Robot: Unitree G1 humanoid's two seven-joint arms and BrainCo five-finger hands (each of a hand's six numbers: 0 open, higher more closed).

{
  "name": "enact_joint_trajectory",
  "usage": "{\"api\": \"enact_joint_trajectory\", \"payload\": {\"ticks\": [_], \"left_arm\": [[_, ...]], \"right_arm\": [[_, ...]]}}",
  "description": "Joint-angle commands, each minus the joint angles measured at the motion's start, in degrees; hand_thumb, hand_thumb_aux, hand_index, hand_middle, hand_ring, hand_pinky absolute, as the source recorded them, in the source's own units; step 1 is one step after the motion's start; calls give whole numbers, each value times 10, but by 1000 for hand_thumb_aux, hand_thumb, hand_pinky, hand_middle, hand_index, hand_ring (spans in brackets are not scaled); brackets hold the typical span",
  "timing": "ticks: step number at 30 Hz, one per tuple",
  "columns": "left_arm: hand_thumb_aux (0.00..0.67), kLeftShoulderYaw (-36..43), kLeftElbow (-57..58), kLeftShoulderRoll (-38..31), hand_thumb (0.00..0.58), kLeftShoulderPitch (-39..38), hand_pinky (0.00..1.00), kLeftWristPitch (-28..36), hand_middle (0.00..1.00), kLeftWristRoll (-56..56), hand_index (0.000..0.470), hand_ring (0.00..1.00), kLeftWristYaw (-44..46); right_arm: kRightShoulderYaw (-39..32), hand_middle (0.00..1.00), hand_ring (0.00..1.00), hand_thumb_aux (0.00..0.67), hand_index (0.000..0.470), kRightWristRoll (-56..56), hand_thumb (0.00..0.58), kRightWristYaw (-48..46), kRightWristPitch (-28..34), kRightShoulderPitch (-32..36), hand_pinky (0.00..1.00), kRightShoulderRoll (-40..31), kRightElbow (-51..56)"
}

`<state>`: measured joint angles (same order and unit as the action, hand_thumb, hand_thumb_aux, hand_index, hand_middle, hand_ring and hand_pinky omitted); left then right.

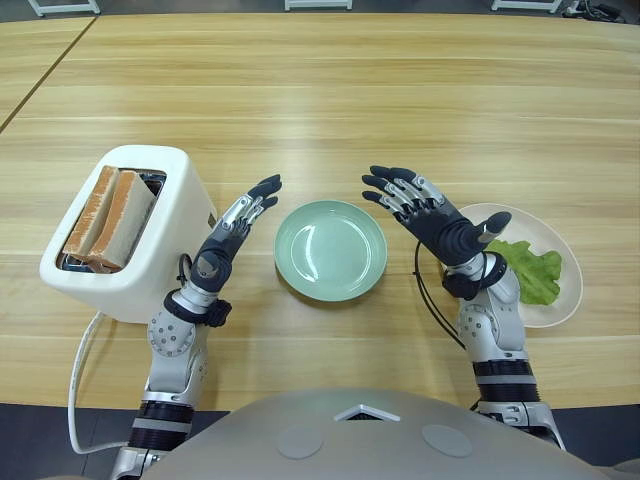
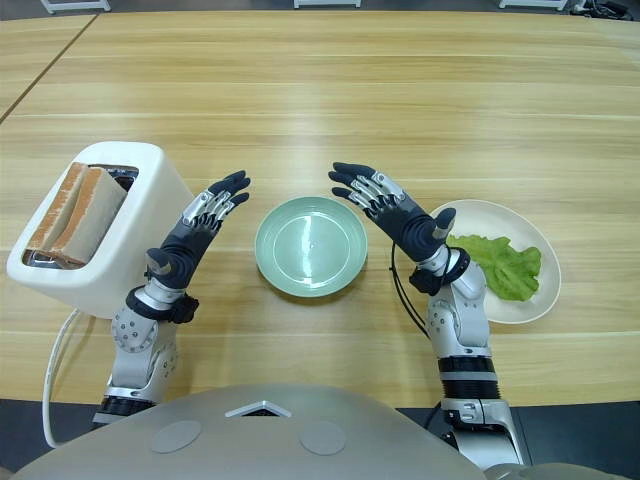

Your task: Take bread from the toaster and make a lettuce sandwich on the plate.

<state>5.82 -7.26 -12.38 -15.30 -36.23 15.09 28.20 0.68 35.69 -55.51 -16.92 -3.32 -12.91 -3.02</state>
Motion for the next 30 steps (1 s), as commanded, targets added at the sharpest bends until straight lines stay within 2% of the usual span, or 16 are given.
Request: {"api": "enact_joint_trajectory", "payload": {"ticks": [1, 7, 9, 12, 14, 16, 18, 19, 21, 23, 24, 25, 26, 27, 30], "left_arm": [[0, 4, -32, -1, 0, -12, 0, 15, 0, -13, 0, 0, -8], [0, 7, -54, -2, 0, -21, 0, 25, 0, -21, 0, 0, -18], [0, 15, -123, -5, 0, -40, 0, 48, 0, 5, 0, 0, -25], [0, 4, -294, -16, 0, -81, 0, 122, 0, 5, 0, 0, -69], [0, -94, -439, -31, 0, -96, 0, 208, 0, -6, 0, 0, -130], [0, -230, -511, -52, 0, -99, 0, 276, 0, -9, 0, 0, -178], [0, -353, -523, -80, 0, -106, 0, 318, 0, -38, 0, 0, -188], [0, -400, -520, -97, 0, -112, 0, 328, 0, -100, 0, 0, -177], [0, -450, -495, -128, 0, -132, 0, 336, 0, -198, 0, 0, -156], [0, -466, -454, -143, 0, -154, 0, 334, 0, -268, 0, 0, -143], [58, -463, -438, -144, 96, -163, 0, 334, 0, -292, 41, 0, -138], [226, -456, -423, -144, 325, -171, 0, 333, 0, -319, 159, 0, -135], [349, -446, -406, -143, 447, -177, 0, 332, 0, -340, 245, 0, -133], [373, -439, -385, -141, 466, -184, 0, 331, 0, -359, 262, 0, -131], [352, -439, -334, -133, 449, -197, 0, 331, 0, -362, 247, 0, -128]], "right_arm": [[3, 0, 0, 0, 0, -6, 0, -3, -1, -4, 0, 1, -4], [2, 0, 0, 0, 0, -7, 0, -1, -3, -9, 0, 2, -9], [2, 0, 0, 0, 0, -7, 0, -1, -3, -8, 0, 2, -10], [0, 0, 0, 0, 0, -6, 0, -4, 0, -4, 0, 1, -9], [2, 0, 0, 0, 0, -4, 0, -4, 2, -2, 0, 0, -9], [4, 0, 0, 0, 0, -2, 0, -4, 3, 0, 0, -1, -7], [6, 0, 0, 0, 0, 0, 0, -5, 4, 2, 0, -2, -3], [8, 0, 0, 0, 0, -1, 0, -3, 2, -1, 0, -2, -5], [10, 0, 0, 0, 0, -2, 0, 1, -1, -7, 0, 0, -9], [10, 0, 0, 0, 0, -4, 0, 3, -3, -9, 0, 0, -11], [10, 0, 0, 0, 0, -5, 0, 4, -3, -9, 0, 0, -11], [10, 0, 0, 0, 0, -5, 0, 5, -3, -9, 0, 0, -11], [11, 0, 0, 0, 0, -5, 0, 5, -4, -10, 0, 0, -11], [12, 0, 0, 0, 0, -5, 0, 6, -4, -10, 0, 0, -12], [14, 0, 0, 0, 0, -6, 0, 7, -4, -10, 0, 0, -13]]}}
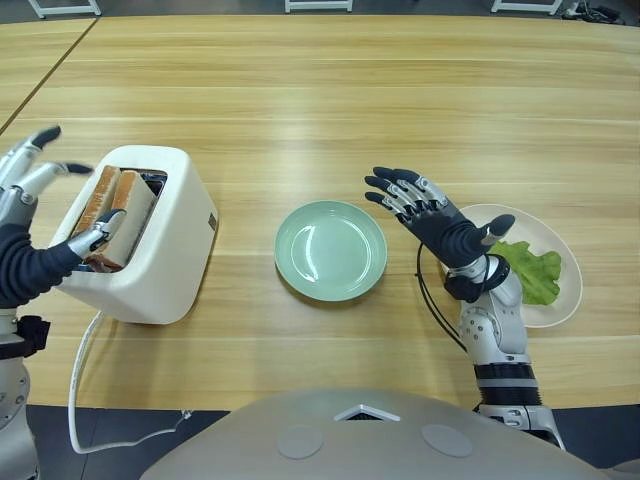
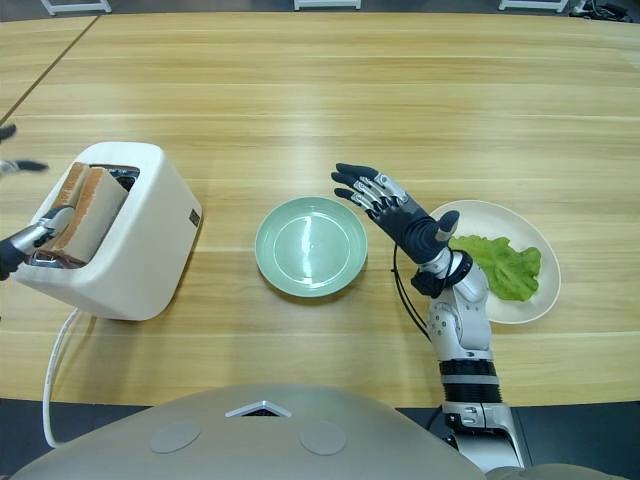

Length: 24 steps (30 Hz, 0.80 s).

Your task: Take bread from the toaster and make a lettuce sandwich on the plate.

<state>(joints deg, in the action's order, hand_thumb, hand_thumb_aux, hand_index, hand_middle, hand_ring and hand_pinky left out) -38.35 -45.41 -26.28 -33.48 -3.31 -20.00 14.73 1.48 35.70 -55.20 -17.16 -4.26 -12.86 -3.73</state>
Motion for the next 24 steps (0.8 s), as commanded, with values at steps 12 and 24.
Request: {"api": "enact_joint_trajectory", "payload": {"ticks": [12, 24], "left_arm": [[389, -18, 123, 7, 478, -2, 0, -4, 0, -5, 273, 0, -12], [410, 22, 119, 9, 493, -11, 0, -10, 0, 9, 288, 0, 2]], "right_arm": [[16, 0, 0, 0, 0, -8, 0, 0, -5, 0, 0, -3, -5], [18, 0, 0, 0, 0, -8, 0, -2, -7, -3, 0, -4, -11]]}}
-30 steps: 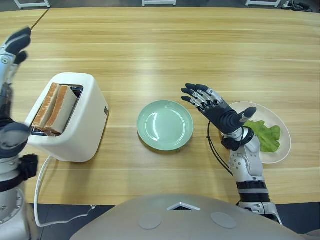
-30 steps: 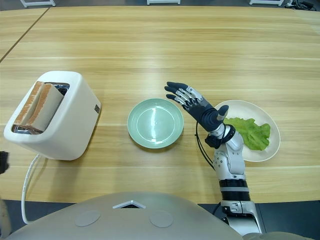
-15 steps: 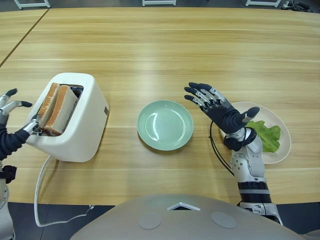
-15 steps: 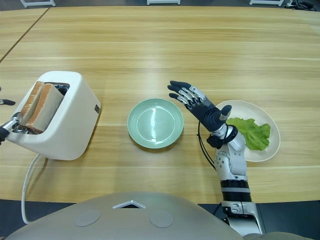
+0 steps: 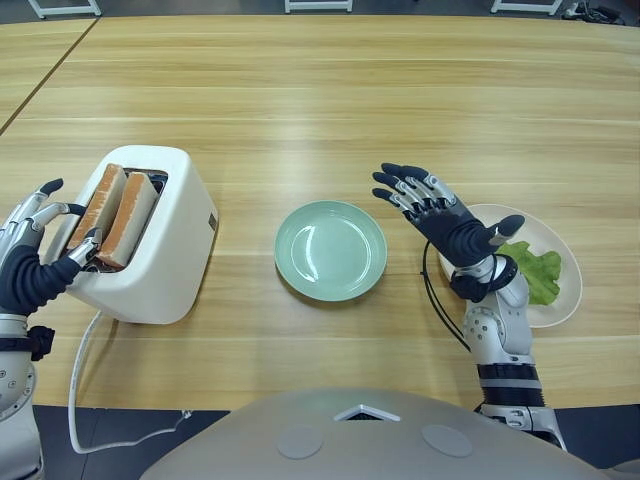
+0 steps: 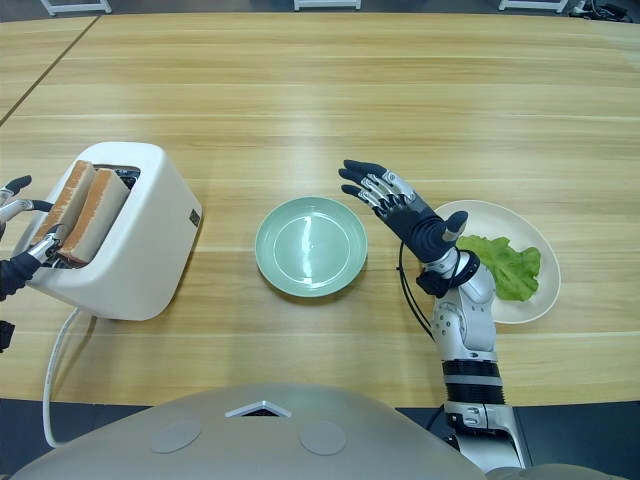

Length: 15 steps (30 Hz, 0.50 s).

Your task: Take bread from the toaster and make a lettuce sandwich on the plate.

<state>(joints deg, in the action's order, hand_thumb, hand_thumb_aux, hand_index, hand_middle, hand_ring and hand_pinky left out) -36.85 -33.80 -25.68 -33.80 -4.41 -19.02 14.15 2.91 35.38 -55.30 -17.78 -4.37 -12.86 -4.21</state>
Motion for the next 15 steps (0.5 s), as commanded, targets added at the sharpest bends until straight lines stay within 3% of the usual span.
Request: {"api": "enact_joint_trajectory", "payload": {"ticks": [1, 4, 6, 10, 12, 15], "left_arm": [[423, 9, 4, 3, 501, -9, 0, 1, 0, -2, 297, 0, 8], [549, 13, 13, 1, 561, -9, 0, 4, 0, -11, 385, 0, 5], [578, 16, 19, -1, 569, -9, 0, 6, 0, -22, 405, 0, 1], [552, 22, 26, -4, 562, -10, 0, 7, 0, -35, 387, 0, -6], [483, 21, 27, -4, 535, -9, 0, 8, 0, -42, 339, 0, -9], [455, 20, 28, -6, 520, -10, 0, 9, 0, -47, 319, 0, -13]], "right_arm": [[4, 0, 0, 0, 0, -5, 0, -1, -1, -2, 0, -4, -6], [4, 0, 0, 0, 0, -6, 0, 0, -1, -4, 0, -4, -10], [4, 0, 0, 0, 0, -6, 0, 1, 0, -5, 0, -4, -11], [4, 0, 0, 0, 0, -6, 0, 0, 0, -5, 0, -4, -11], [5, 0, 0, 0, 0, -6, 0, 0, 0, -5, 0, -5, -11], [5, 0, 0, 0, 0, -5, 0, -1, 0, -4, 0, -5, -11]]}}
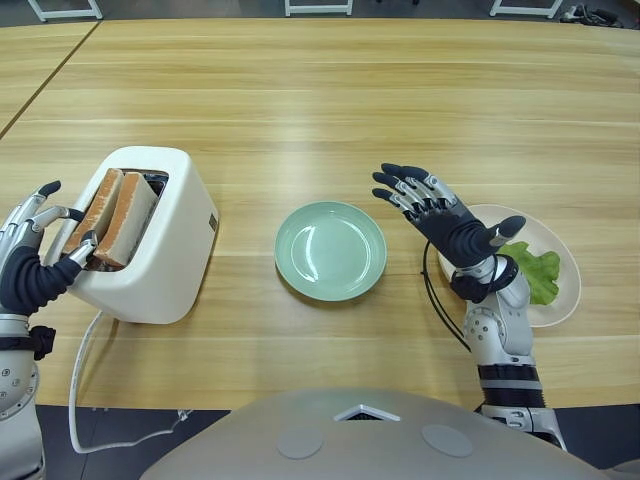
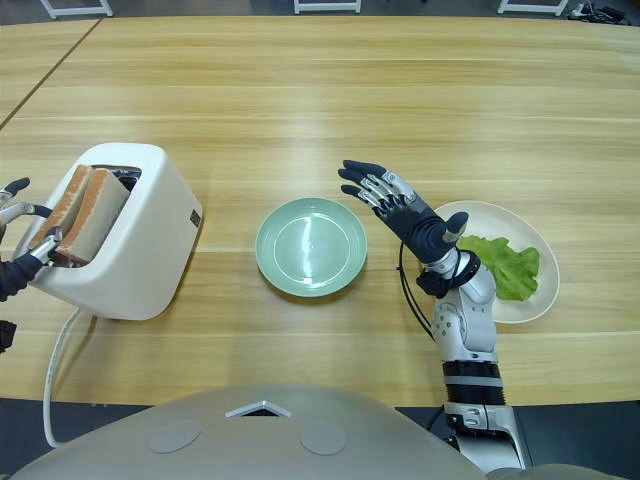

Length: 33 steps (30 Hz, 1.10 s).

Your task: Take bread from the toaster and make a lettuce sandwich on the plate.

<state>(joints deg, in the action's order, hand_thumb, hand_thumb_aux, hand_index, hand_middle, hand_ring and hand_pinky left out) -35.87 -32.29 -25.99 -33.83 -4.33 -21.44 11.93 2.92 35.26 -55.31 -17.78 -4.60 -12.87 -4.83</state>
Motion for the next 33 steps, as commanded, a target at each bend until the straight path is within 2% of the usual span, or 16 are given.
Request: {"api": "enact_joint_trajectory", "payload": {"ticks": [1, 2, 4, 5, 6, 7, 8, 10, 11, 12, 13, 14, 15, 26, 30, 33], "left_arm": [[428, 11, 14, -6, 505, -11, 0, 9, 0, -28, 300, 0, 10], [423, 12, 16, -9, 501, -13, 0, 9, 0, -35, 297, 0, 12], [352, 14, 17, -18, 449, -18, 0, 7, 0, -52, 247, 0, 17], [297, 15, 16, -20, 400, -20, 0, 6, 0, -56, 208, 0, 18], [129, 15, 15, -22, 201, -21, 0, 5, 0, -60, 90, 0, 21], [42, 15, 14, -23, 71, -21, 0, 5, 0, -62, 29, 0, 22], [21, 15, 13, -24, 36, -22, 0, 5, 0, -64, 15, 0, 23], [79, 12, 9, -23, 128, -23, 0, 5, 0, -63, 55, 0, 24], [163, 10, 8, -22, 248, -21, 0, 4, 0, -60, 114, 0, 22], [342, 8, 4, -21, 441, -18, 0, 2, 0, -55, 240, 0, 20], [452, 6, 2, -20, 519, -13, 0, -1, 0, -51, 317, 0, 16], [623, 2, -3, -19, 577, -6, 0, -4, 0, -46, 437, 0, 9], [670, -3, -8, -17, 580, 2, 0, -9, 0, -37, 470, 0, 3], [670, -21, -2, -17, 580, 34, 0, -43, 0, 1, 470, 0, -19], [670, -78, -11, -31, 580, 78, 0, -61, 0, 37, 470, 0, -49], [670, -106, -61, -58, 580, 146, 0, -50, 0, 66, 470, 0, -58]], "right_arm": [[5, 0, 0, 0, 0, -4, 0, -1, 1, -2, 0, -5, -5], [5, 0, 0, 0, 0, -4, 0, -1, 1, -2, 0, -5, -5], [4, 0, 0, 0, 0, -3, 0, -2, 2, -3, 0, -6, -6], [4, 0, 0, 0, 0, -3, 0, -2, 2, -3, 0, -6, -6], [4, 0, 0, 0, 0, -3, 0, -3, 2, -4, 0, -6, -7], [4, 0, 0, 0, 0, -3, 0, -3, 2, -4, 0, -6, -8], [4, 0, 0, 0, 0, -3, 0, -3, 2, -4, 0, -6, -8], [3, 0, 0, 0, 0, -2, 0, -3, 3, -3, 0, -7, -9], [3, 0, 0, 0, 0, -2, 0, -4, 3, -3, 0, -7, -9], [4, 0, 0, 0, 0, -2, 0, -4, 3, -3, 0, -7, -9], [4, 0, 0, 0, 0, -2, 0, -3, 3, -3, 0, -7, -9], [4, 0, 0, 0, 0, -2, 0, -3, 3, -3, 0, -8, -10], [5, 0, 0, 0, 0, -2, 0, -3, 3, -3, 0, -8, -10], [3, 0, 0, 0, 0, -5, 0, -2, 1, -4, 0, -7, -10], [2, 0, 0, 0, 0, -7, 0, -2, 1, -3, 0, -7, -10], [3, 0, 0, 0, 0, -8, 0, 1, 0, 2, 0, -5, -6]]}}
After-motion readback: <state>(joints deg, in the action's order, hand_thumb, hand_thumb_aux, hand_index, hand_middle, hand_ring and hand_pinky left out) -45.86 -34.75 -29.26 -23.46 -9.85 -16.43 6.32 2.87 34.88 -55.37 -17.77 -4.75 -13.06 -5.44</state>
